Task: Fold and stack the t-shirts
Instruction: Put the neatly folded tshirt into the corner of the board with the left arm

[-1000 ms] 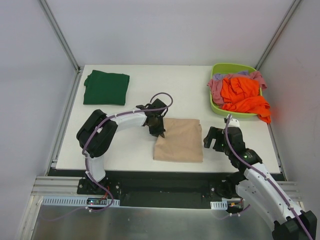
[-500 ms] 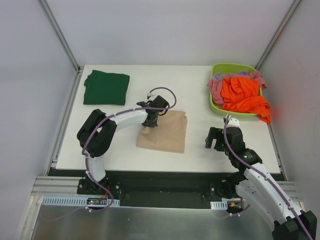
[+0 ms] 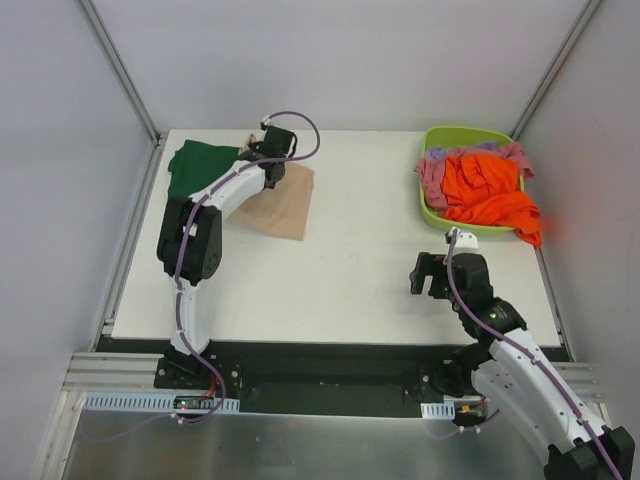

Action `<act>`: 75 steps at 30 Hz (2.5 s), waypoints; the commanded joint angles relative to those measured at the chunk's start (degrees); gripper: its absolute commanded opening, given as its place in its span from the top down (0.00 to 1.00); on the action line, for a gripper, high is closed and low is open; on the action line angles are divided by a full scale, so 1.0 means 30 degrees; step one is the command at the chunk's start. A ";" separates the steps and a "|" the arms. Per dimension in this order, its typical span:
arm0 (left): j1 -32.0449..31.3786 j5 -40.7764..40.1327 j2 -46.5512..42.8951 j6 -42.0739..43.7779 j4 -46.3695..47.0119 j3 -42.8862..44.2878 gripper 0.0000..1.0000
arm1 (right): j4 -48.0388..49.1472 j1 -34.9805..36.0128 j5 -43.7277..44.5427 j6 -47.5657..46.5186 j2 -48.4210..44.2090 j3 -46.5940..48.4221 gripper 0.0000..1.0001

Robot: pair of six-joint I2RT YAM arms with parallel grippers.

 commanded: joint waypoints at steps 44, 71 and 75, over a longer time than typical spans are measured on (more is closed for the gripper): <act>0.3025 -0.0101 -0.0955 0.8095 0.1937 0.6483 1.00 | 0.0594 -0.0402 -0.0161 -0.0571 0.0019 0.0572 0.04; 0.5602 0.1393 0.4199 0.6249 0.1849 0.9090 1.00 | 0.0331 -0.0402 0.0189 -0.0513 0.1368 0.1129 0.04; 0.5807 0.1131 0.4874 0.5985 0.1849 0.9500 0.98 | 0.0330 -0.0431 0.0219 -0.0483 0.1338 0.1129 0.04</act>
